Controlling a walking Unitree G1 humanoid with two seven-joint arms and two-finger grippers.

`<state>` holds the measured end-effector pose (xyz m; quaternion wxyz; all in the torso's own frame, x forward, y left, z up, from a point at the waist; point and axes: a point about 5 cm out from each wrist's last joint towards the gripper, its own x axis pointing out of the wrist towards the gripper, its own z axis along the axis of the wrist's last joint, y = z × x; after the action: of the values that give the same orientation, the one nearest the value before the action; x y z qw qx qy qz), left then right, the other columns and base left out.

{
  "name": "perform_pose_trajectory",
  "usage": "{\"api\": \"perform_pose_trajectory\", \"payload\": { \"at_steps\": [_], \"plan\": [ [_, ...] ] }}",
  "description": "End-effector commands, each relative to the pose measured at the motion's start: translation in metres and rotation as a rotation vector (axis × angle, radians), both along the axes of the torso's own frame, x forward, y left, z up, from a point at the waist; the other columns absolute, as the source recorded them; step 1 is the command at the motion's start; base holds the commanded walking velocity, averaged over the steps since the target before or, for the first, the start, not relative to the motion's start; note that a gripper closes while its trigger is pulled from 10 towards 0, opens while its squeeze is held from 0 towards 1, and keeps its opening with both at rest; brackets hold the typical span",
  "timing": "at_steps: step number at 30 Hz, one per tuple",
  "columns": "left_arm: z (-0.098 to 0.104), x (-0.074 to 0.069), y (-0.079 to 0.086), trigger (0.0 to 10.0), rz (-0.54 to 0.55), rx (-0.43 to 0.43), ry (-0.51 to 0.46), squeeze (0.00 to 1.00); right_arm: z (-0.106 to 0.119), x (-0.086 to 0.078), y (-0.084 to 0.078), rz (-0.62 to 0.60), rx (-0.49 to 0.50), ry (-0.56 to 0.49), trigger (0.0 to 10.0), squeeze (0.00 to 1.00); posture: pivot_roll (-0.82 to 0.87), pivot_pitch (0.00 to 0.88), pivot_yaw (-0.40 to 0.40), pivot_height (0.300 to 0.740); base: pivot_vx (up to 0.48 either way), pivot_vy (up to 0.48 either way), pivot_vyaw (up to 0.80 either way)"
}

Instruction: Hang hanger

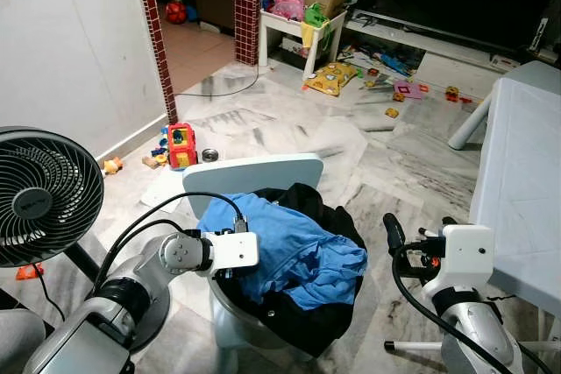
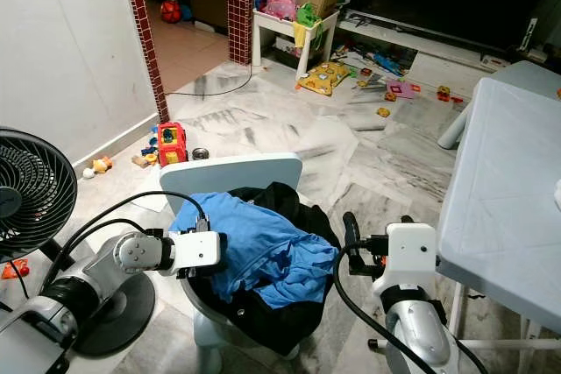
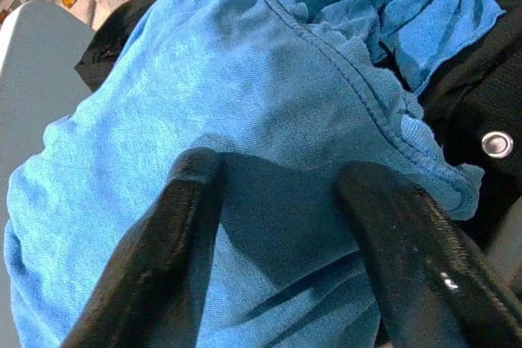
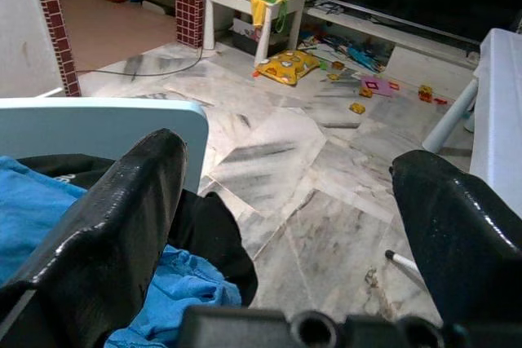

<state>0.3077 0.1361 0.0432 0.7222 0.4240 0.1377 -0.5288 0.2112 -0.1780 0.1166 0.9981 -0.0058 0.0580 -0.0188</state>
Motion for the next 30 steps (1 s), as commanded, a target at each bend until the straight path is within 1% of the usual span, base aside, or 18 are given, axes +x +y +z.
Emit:
{"api": "perform_pose_trajectory", "payload": {
  "at_steps": [1, 10, 22, 25, 26, 29, 30],
  "plan": [
    [0.005, 0.005, -0.001, 0.0, -0.004, -0.004, -0.025, 0.0, 0.005, -0.001, 0.0, 0.005, -0.01, -0.012, 10.0, 0.0, 0.01, 0.0, -0.101, 0.74, 0.0, 0.0, 0.0],
    [0.003, 0.005, 0.003, 0.0, 0.004, 0.009, -0.023, 0.0, 0.003, -0.001, 0.002, 0.009, -0.006, -0.003, 10.0, 0.0, 0.02, 0.0, -0.1, 0.74, 0.0, 0.0, 0.0],
    [0.003, 0.007, 0.007, 0.0, 0.08, -0.021, -0.048, 0.0, 0.001, -0.001, 0.002, 0.005, -0.003, 0.004, 10.0, 0.0, 0.02, 0.0, -0.099, 0.74, 0.0, 0.0, 0.0],
    [0.007, 0.011, 0.004, 0.0, 0.131, -0.08, -0.062, 0.0, 0.001, -0.001, 0.002, 0.001, -0.002, 0.003, 10.0, 0.0, 0.02, 0.0, -0.099, 0.74, 0.0, 0.0, 0.0],
    [0.007, 0.011, 0.004, 0.0, 0.131, -0.08, -0.062, 0.0, 0.001, -0.001, 0.002, 0.001, -0.002, 0.003, 10.0, 0.0, 0.02, 0.0, -0.099, 0.74, 0.0, 0.0, 0.0],
    [0.024, 0.024, -0.008, 0.0, 0.245, -0.265, -0.073, 0.0, 0.001, 0.0, 0.001, -0.003, -0.001, 0.001, 10.0, 0.0, 0.02, 0.0, -0.1, 0.74, 0.0, 0.0, 0.0],
    [0.028, 0.027, -0.011, 0.0, 0.262, -0.307, -0.076, 0.0, 0.001, 0.0, 0.001, -0.004, -0.001, 0.001, 10.0, 0.0, 0.02, 0.0, -0.102, 0.74, 0.0, 0.0, 0.0]
  ]
}}
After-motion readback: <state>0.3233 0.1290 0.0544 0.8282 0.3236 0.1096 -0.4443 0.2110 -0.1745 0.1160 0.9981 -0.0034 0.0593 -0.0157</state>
